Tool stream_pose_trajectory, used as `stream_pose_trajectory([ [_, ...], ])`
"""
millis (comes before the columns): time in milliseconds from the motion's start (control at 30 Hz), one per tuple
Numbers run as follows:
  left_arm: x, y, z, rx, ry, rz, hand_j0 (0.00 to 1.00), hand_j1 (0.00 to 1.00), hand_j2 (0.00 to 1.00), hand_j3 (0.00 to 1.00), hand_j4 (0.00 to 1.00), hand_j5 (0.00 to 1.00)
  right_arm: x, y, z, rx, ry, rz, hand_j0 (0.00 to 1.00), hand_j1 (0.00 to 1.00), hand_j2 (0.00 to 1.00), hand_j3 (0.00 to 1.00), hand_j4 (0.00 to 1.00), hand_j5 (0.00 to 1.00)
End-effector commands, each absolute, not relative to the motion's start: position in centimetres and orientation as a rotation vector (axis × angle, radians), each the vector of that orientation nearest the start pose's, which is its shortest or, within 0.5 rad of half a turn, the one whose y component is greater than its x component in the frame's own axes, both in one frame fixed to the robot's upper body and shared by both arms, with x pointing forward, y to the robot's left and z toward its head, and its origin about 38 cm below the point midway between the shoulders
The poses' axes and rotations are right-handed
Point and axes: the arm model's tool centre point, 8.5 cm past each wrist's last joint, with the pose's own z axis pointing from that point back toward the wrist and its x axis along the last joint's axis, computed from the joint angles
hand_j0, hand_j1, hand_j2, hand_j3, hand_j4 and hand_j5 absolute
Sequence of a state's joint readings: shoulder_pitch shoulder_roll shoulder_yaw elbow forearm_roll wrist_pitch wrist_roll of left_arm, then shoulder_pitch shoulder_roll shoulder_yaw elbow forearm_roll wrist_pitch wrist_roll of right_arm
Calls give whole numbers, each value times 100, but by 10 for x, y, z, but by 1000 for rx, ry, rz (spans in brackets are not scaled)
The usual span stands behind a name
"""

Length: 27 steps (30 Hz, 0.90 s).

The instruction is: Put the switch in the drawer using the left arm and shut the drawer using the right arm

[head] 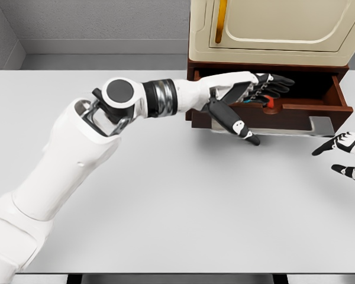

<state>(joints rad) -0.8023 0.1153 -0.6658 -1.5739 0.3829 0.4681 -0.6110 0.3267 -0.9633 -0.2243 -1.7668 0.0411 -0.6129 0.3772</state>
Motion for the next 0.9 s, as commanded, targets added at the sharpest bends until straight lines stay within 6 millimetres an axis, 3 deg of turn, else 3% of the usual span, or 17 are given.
stream_pose_trajectory([
  [0,427,-8,273,-797,-1343,-1226,100,100,100,100,100,100,286,-419,220,-352,-1623,1510,64,64,64,64,64,64],
  [167,444,-17,267,-782,-1307,-1194,100,100,100,100,100,100,286,-419,220,-353,-1622,1512,65,65,65,65,65,65],
  [367,457,-9,259,-755,-1285,-1158,100,100,100,100,100,100,286,-419,220,-353,-1622,1512,65,65,65,65,65,65],
  [467,458,-8,265,-750,-1296,-1163,100,100,100,100,100,100,286,-418,219,-351,-1624,1509,66,66,66,66,66,66],
  [500,457,-9,266,-752,-1300,-1169,100,100,100,100,100,100,286,-418,219,-351,-1624,1509,66,66,66,66,66,66],
  [633,419,-21,305,-809,-1424,-1273,100,100,100,100,100,100,287,-418,220,-352,-1625,1509,66,66,66,66,66,66],
  [733,395,-17,327,-828,-1503,-1336,100,100,100,100,100,100,287,-419,220,-353,-1626,1507,66,66,66,66,66,66],
  [800,385,12,331,-771,-1540,-1373,100,100,100,100,100,100,287,-419,221,-357,-1627,1506,66,66,66,66,66,66],
  [867,389,33,328,-822,-1546,-1322,100,100,100,100,100,100,290,-419,224,-363,-1639,1503,66,66,66,66,66,66],
])
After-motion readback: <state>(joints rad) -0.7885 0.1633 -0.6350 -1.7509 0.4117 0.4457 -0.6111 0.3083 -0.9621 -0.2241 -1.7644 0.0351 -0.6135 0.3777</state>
